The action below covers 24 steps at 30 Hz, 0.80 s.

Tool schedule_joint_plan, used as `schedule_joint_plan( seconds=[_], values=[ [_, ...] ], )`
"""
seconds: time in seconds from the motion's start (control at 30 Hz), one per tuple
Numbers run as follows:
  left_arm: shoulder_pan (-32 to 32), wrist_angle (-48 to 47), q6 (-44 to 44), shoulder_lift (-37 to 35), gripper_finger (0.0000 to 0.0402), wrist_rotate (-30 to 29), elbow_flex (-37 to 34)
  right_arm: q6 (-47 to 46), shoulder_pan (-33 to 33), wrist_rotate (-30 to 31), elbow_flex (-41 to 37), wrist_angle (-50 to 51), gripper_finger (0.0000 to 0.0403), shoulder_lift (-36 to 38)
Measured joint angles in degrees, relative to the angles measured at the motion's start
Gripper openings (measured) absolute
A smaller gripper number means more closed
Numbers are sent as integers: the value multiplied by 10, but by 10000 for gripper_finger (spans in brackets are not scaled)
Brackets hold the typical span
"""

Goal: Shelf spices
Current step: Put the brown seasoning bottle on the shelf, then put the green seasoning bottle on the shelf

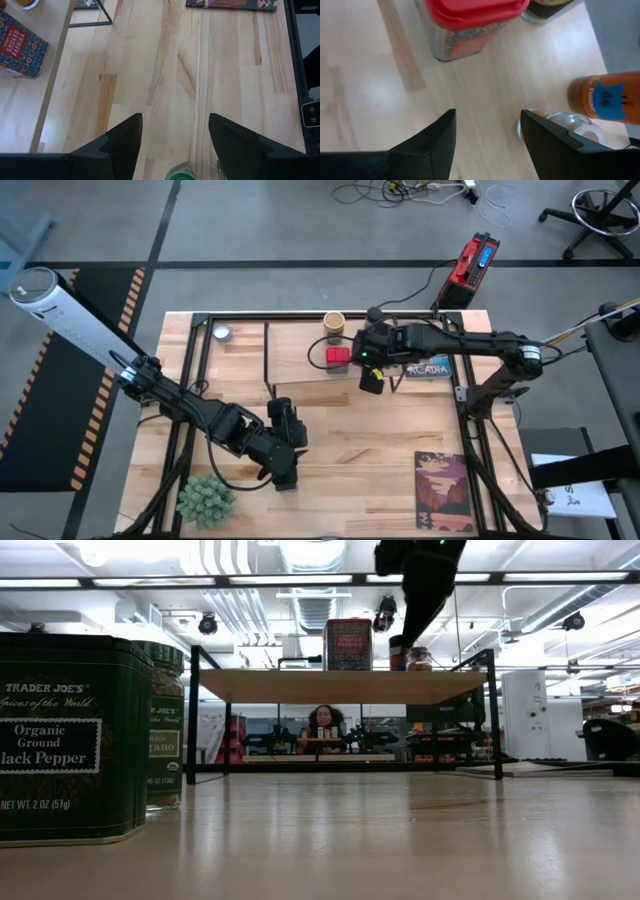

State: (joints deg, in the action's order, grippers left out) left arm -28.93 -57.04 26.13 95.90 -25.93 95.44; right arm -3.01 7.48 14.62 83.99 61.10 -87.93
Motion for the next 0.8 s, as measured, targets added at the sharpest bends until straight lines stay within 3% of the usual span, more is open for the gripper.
schedule_joint_plan(
  seconds=[0.53,0.8],
  values=[
    [0,0,25,0,248,0,0,-37,18,61,0,57,199,105],
    [0,5,29,0,242,0,0,-80,52,95,-9,76,199,125]
  ],
)
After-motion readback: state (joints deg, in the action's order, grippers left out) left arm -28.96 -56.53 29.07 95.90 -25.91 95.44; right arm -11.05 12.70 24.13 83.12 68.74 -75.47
